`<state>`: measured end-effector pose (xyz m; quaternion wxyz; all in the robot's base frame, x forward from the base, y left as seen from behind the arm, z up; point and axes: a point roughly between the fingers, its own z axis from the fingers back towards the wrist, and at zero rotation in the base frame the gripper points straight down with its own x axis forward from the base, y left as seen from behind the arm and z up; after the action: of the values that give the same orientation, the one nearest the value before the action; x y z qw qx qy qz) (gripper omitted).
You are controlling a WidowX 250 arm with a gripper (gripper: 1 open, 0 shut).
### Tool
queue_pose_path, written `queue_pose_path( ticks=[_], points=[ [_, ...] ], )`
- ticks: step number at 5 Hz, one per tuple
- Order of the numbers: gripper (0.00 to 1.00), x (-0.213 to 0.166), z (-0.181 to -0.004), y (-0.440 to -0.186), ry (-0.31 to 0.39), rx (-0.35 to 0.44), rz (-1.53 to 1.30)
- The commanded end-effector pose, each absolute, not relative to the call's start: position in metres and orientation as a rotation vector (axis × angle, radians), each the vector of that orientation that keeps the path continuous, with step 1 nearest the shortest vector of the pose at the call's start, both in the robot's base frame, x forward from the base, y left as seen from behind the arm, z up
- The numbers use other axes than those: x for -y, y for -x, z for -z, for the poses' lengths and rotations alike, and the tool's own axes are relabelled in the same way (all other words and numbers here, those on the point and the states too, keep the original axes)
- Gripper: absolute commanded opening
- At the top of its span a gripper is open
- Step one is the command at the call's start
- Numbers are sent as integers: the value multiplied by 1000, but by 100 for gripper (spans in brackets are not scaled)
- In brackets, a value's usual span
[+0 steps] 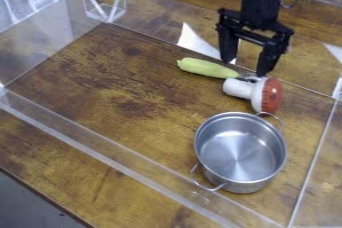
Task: Put the mushroom in the silver pot
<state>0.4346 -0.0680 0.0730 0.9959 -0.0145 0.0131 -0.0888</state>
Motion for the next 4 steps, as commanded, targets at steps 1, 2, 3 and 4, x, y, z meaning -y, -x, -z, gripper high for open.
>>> queue_pose_path(
  ticks=[1, 2, 3, 4],
  points=[
    [100, 73, -112, -434, 35, 84, 230],
    [100, 92, -116, -424, 35, 93, 258],
    [100, 107, -118, -418, 30, 101, 288],
    [100, 116, -124, -411, 31, 123, 301]
  ],
)
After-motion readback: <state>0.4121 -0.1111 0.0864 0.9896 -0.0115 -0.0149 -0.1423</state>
